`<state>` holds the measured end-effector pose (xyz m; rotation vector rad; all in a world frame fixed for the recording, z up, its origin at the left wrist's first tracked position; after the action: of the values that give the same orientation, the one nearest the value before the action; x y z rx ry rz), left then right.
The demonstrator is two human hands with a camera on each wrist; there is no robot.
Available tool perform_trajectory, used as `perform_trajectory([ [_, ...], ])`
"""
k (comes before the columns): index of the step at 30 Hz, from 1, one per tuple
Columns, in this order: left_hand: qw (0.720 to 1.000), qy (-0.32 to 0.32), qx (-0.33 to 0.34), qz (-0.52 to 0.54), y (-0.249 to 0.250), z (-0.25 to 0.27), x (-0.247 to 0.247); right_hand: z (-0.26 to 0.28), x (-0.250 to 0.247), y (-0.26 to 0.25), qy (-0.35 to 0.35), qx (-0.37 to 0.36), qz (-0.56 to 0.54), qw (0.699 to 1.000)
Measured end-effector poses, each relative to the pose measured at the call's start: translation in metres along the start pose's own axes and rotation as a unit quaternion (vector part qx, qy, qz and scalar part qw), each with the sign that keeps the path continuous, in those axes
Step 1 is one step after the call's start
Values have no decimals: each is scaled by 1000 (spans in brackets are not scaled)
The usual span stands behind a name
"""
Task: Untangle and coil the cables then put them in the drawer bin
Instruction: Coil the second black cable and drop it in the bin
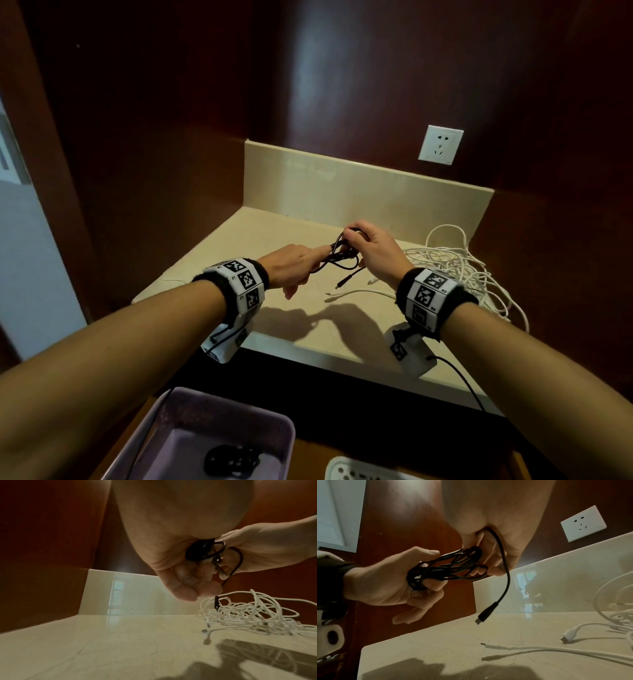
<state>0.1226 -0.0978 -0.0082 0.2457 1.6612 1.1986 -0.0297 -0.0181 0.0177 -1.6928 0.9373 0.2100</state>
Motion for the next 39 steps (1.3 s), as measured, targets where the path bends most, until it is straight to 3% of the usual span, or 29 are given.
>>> perform_trajectory([
  [7, 984, -59, 12, -167, 2, -1, -3, -2, 1, -8, -2, -18, 49, 999],
  [11, 977, -75, 27, -200, 9, 2, 0, -4, 1, -11, -41, 20, 49, 998],
  [15, 982, -90, 47, -159, 6, 7, -2, 0, -7, 0, -129, 96, 1, 987],
  [19, 995, -63, 56, -44, 6, 12, -7, 7, -12, 20, -146, 140, -70, 977],
  [22, 997, 10, 49, 52, 10, 10, -11, 14, -2, 19, -199, 81, 97, 972],
  [24, 992, 70, 47, 91, 11, 5, -12, 22, 9, 12, -247, 15, 235, 940],
  [29, 982, 186, 18, 36, 7, -2, -19, 32, 27, -8, -251, -65, 317, 912],
  [33, 969, 187, -22, -162, 0, -2, -26, 30, 20, -11, -222, -123, 404, 879],
  [39, 952, 113, -23, -283, -7, -2, -18, 21, 6, -16, -108, -204, 412, 881],
])
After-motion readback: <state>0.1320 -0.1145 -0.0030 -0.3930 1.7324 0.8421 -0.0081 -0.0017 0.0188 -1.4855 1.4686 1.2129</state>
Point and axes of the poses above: each hand's wrist, its own z-axis away from the middle knuckle, its own x-axis out of the palm, y = z × x, the point moved 2 cm from there along -z, towards the middle knuckle, and after that the axes turned 5 degrees about z, right-handed, at the moved point
